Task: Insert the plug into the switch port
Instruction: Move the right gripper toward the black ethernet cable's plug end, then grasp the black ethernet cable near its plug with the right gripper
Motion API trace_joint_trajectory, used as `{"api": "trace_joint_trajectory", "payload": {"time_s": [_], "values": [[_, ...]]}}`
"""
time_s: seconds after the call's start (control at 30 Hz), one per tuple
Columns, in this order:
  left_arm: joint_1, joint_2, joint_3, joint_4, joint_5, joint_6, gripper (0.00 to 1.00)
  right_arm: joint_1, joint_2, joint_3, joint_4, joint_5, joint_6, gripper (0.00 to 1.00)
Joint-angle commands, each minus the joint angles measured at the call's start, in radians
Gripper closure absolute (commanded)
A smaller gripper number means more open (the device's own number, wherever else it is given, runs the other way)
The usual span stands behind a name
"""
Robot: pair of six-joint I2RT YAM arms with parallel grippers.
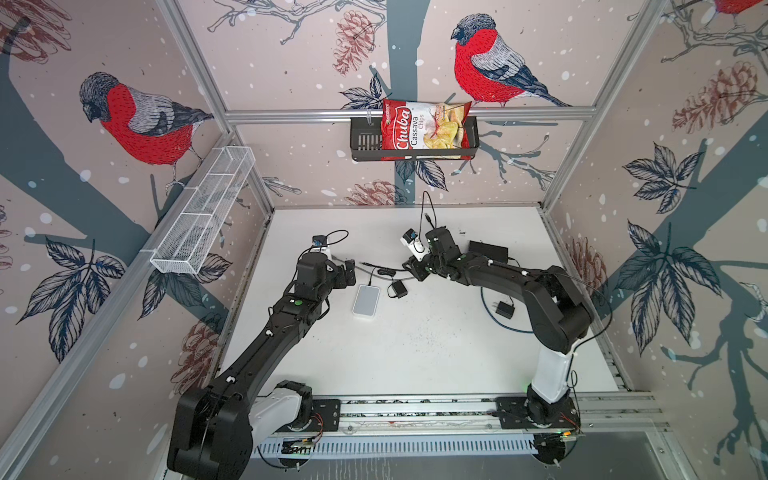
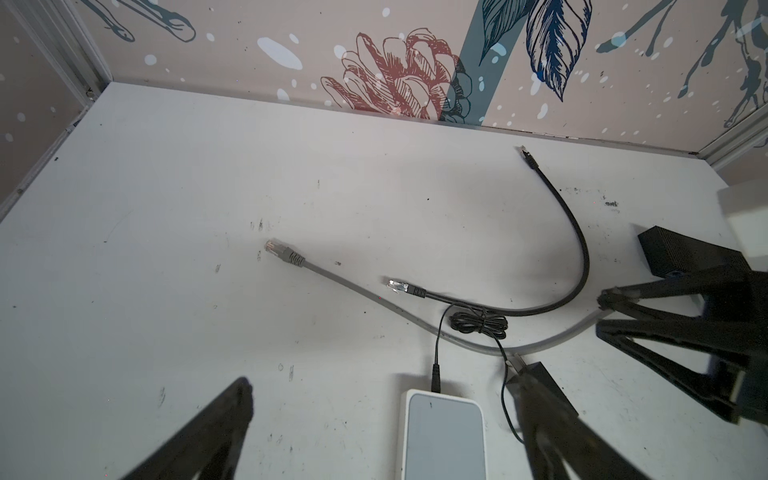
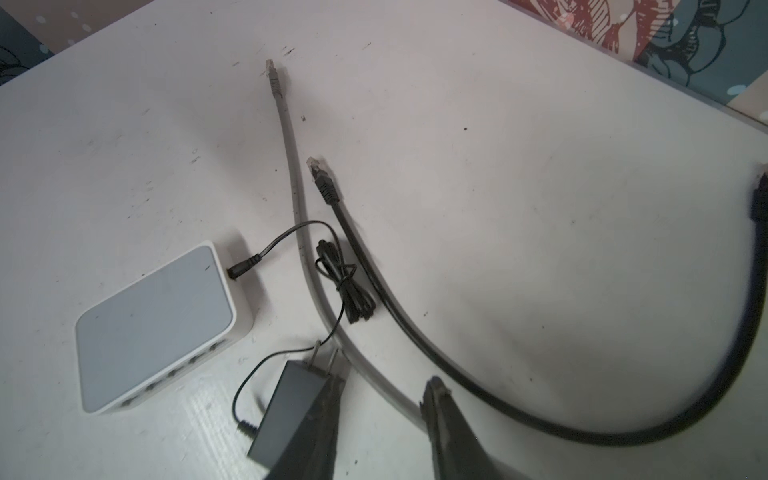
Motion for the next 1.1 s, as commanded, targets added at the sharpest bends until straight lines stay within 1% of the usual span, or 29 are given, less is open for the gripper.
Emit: {"api": "trace_joint_trajectory", "payload": {"time_s": [0.0,0.13,0.2,0.3,0.73,0.87,1.07], "values": [[0.002,-0.016,-0.013,0.052,-0.008,-0.016,0.03,-0.012,0.057,0.053,-0.002,0.016,-0.044,0.64],[0.002,-0.026,-0.017,0.056,-0.001,-0.016,0.03,-0.016,0.141,0.121,-0.039,0.027,-0.082,0.64],[0.001,-0.027,-0.017,0.055,0.003,-0.016,0.03,-0.014,0.171,0.14,-0.059,0.012,-0.11,0.64],[0.002,-0.023,-0.017,0.058,0.014,-0.015,0.03,-0.013,0.188,0.136,-0.066,-0.018,-0.152,0.64],[0.002,-0.02,-0.04,0.101,0.047,-0.036,0.03,-0.013,0.3,0.267,-0.219,-0.004,-0.25,0.67],[0.002,-0.024,-0.05,0.126,0.101,-0.032,0.03,-0.014,0.324,0.291,-0.24,-0.004,-0.267,0.72],[0.002,-0.012,-0.04,0.117,0.105,-0.047,0.03,-0.014,0.336,0.297,-0.251,-0.033,-0.31,0.85]]}}
